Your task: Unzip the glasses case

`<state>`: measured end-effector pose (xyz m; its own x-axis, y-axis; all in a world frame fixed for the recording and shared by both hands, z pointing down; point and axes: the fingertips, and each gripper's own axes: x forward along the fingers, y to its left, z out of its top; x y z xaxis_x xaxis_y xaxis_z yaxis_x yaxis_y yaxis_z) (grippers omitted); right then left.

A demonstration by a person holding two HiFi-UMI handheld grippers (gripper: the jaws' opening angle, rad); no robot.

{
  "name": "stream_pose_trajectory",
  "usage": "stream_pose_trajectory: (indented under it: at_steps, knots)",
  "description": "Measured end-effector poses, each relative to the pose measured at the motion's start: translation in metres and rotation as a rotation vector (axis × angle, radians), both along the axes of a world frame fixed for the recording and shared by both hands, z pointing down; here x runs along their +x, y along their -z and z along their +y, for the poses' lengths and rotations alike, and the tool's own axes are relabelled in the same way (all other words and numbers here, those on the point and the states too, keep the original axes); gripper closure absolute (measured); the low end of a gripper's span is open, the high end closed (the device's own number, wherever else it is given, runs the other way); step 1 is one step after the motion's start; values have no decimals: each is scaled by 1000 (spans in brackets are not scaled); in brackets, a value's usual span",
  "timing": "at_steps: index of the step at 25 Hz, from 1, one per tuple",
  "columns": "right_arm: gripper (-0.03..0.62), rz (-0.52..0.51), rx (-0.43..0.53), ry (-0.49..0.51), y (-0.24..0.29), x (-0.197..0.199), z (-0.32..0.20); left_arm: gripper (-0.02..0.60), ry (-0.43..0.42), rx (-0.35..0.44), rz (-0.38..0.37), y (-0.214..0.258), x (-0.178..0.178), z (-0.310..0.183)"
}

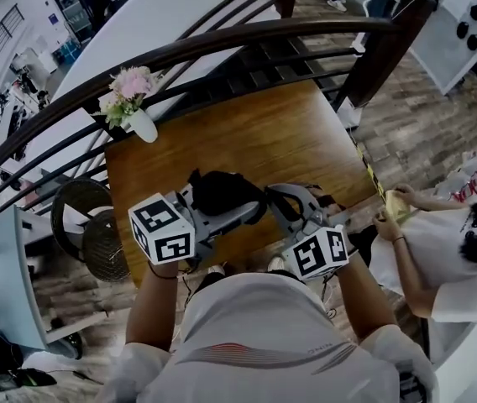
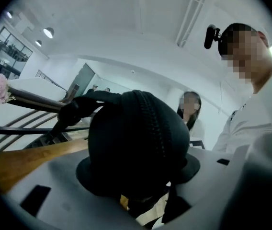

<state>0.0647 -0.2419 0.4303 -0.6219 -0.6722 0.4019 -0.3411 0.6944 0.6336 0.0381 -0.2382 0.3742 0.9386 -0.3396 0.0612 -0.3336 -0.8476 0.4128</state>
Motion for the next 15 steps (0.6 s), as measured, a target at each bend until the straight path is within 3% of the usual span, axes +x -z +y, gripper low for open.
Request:
stream_pose_trajectory:
  at_steps: [8,12,15]
  knots:
    - [543,67,84,54,10,-13,1,324,-127,77,-250,-34,18,15]
    - [543,90,139,73,23,-18,1,322,-169,115,-419,-63,27,20]
    - [543,155,178,97,25,-23,0,322,-197,102,-514,-85,30,22]
